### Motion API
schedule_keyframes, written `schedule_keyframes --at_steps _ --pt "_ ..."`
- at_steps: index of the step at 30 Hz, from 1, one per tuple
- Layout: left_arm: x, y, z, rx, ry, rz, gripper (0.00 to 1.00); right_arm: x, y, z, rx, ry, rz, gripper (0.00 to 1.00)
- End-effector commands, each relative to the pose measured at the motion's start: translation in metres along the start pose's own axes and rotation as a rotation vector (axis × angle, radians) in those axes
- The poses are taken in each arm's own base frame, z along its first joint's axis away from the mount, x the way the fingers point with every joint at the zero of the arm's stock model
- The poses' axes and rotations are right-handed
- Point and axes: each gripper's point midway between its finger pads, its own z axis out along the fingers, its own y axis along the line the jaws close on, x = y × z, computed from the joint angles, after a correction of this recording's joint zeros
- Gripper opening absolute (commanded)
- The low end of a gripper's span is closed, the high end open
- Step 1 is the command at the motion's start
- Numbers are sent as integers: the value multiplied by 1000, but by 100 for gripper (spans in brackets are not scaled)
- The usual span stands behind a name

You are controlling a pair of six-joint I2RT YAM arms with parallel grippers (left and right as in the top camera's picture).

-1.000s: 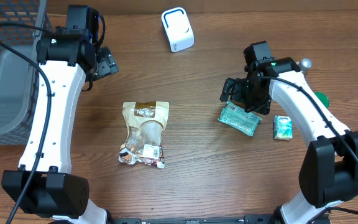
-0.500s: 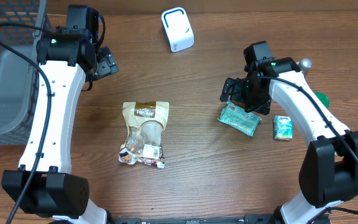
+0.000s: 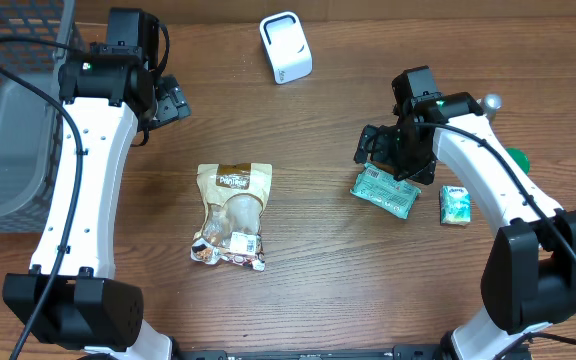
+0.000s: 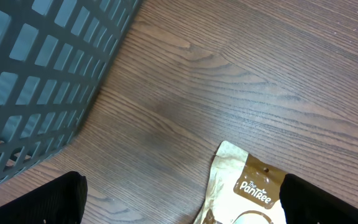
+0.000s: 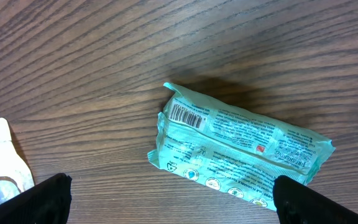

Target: Scan the item barcode

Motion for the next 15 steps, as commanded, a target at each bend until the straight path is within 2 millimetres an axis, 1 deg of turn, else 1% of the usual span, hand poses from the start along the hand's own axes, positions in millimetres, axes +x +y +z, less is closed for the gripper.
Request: schedule_keyframes --at_steps 1,15 --pt "-5 -3 -11 9 -36 21 100 -8 8 -8 -23 -29 -4 100" --pt "-5 -3 -11 9 -36 21 100 -8 8 -8 -23 -29 -4 100"
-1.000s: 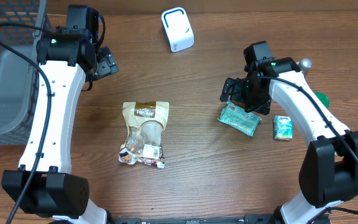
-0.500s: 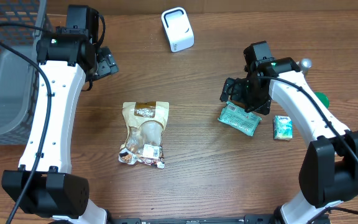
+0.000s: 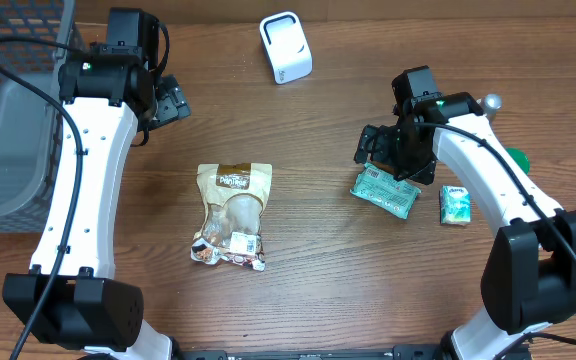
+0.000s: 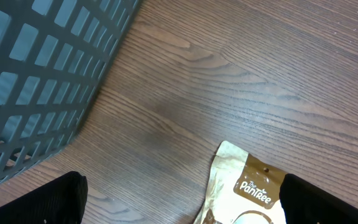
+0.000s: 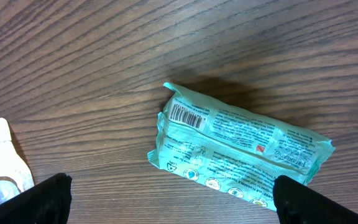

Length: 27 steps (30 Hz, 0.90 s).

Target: Scan the item barcode

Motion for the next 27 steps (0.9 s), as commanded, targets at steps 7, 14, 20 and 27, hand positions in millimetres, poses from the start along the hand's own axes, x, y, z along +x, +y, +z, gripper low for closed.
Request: schedule_keyframes --at_steps 7,14,20,27 --pt "-5 -3 -11 9 -36 21 100 -8 8 -8 -23 -29 -4 100" --pt "-5 -3 -11 10 -35 21 100 -8 8 -8 -23 -29 -4 100" --pt "-5 -3 -11 9 -36 21 100 -8 8 -8 -23 -29 -4 100" --pt "-4 -5 -11 25 -28 20 99 -8 8 -8 -23 -29 -4 100"
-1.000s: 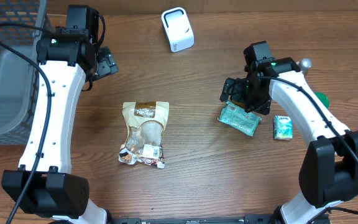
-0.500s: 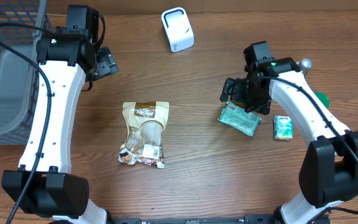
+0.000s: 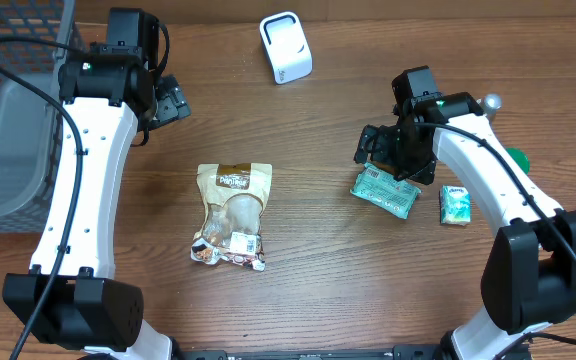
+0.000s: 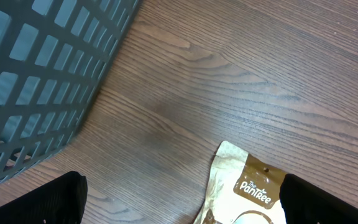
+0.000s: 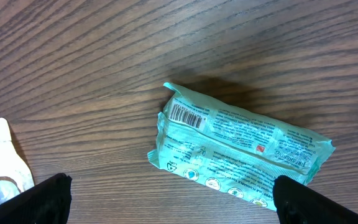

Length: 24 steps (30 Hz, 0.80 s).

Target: Scan the item barcode

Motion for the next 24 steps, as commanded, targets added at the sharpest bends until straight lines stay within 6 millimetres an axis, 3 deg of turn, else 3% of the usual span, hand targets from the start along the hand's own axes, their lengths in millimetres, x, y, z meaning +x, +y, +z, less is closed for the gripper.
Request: schedule_keyframes --at_steps 1,6,10,12,13,16,19,21,24 --pt "-3 -8 -11 40 -22 20 100 -8 8 -8 -24 -30 -4 100" --pt "1 -12 -11 63 -3 23 100 -9 8 -8 -26 -32 -4 100" --pt "22 -23 -11 138 96 35 100 -31 23 -11 -86 -125 -22 100" --pt "38 -32 -11 197 172 40 99 -33 29 -12 -118 -128 -27 96" --pt "45 -35 -10 216 204 43 100 -33 34 -12 -143 -124 -31 89" --pt "63 -36 -2 205 264 61 100 -24 38 -7 -142 -96 -49 48" --pt "78 -33 9 181 309 70 99 -10 44 2 -130 -61 -76 17" --pt "83 -33 16 174 321 74 100 -2 48 9 -117 -55 -99 8" --pt "88 -29 22 156 335 78 100 7 49 25 -75 -73 -135 6"
